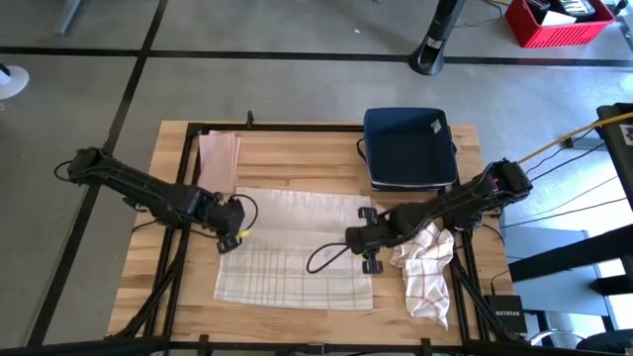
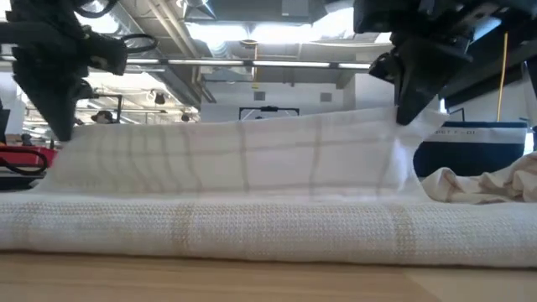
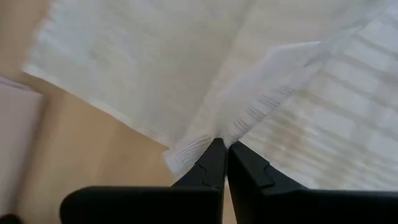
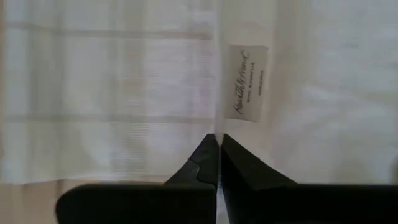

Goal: Fold towel
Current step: Fold the white patterned towel

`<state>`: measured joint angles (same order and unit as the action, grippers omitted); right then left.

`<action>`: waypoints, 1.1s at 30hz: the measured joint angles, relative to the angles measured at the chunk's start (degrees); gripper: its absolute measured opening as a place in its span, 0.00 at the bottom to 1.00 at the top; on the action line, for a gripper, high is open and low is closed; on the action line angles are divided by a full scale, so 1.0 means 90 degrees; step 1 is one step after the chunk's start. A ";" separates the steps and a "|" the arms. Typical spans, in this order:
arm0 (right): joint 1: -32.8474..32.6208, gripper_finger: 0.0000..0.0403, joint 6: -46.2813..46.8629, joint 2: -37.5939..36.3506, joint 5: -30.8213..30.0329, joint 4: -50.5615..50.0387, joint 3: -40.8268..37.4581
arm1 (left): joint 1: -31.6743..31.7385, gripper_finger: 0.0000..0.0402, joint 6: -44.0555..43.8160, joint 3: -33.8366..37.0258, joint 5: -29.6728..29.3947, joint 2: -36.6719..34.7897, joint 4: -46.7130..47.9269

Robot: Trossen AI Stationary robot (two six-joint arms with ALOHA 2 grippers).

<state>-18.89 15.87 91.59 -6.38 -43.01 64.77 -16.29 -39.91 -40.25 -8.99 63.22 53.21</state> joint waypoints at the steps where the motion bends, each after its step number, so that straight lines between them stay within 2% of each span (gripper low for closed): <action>1: 0.0005 0.02 0.0071 -0.0022 -0.0178 -0.0085 0.0000 | -0.0034 0.01 -0.0020 -0.0006 -0.0204 0.0000 0.0008; 5: 0.0143 0.02 0.0406 -0.0100 -0.1117 -0.0812 0.0233 | 0.0005 0.00 -0.0040 -0.0262 -0.1215 0.0000 0.0123; 10: 0.0546 0.02 0.0606 -0.0107 -0.2748 -0.1349 0.0457 | 0.0342 0.00 -0.0512 -0.0565 -0.3267 -0.0007 0.0544; 13: 0.0913 0.02 0.0538 0.0025 -0.2908 -0.1339 0.0451 | 0.0708 0.00 -0.0314 -0.0378 -0.3791 0.0015 0.0325; 22: 0.1604 0.02 0.0301 0.0513 -0.2894 -0.0269 -0.0457 | 0.1528 0.01 0.0329 0.0864 -0.3849 0.0029 -0.1008; 28: 0.1774 0.02 0.0185 0.0568 -0.3002 0.0091 -0.0641 | 0.1659 0.01 0.0878 0.1302 -0.3856 0.0029 -0.1895; 33: 0.1874 0.03 0.0190 0.0568 -0.3049 0.0269 -0.0736 | 0.1664 0.01 0.1017 0.1517 -0.3849 0.0029 -0.2200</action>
<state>-2.03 17.58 96.71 -33.82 -40.60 58.15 -1.32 -30.76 -26.59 -43.64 63.48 33.41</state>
